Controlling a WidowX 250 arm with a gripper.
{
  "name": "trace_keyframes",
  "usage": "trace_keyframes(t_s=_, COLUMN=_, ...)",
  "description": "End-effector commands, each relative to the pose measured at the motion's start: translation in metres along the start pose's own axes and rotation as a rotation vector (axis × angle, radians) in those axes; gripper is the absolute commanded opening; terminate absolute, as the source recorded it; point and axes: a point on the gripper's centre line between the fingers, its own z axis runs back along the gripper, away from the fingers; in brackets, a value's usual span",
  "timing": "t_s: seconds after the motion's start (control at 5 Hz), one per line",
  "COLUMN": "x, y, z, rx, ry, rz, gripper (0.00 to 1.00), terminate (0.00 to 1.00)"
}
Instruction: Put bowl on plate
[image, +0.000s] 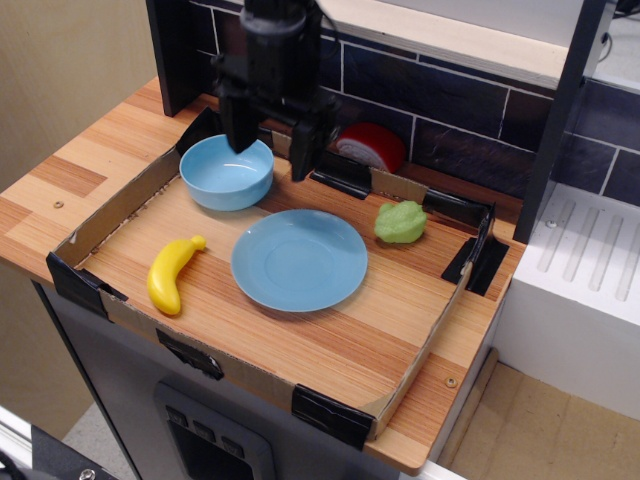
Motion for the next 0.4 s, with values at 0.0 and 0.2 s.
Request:
trace_keyframes(t_s=0.0, x=0.020, y=0.018, z=-0.005, rx=-0.007, ry=-0.129, rz=0.054, gripper=1.00, terminate=0.00)
trace_keyframes(t_s=0.2, x=0.021, y=0.013, z=-0.016, rx=-0.024, ry=-0.124, rz=0.094, gripper=1.00, terminate=0.00)
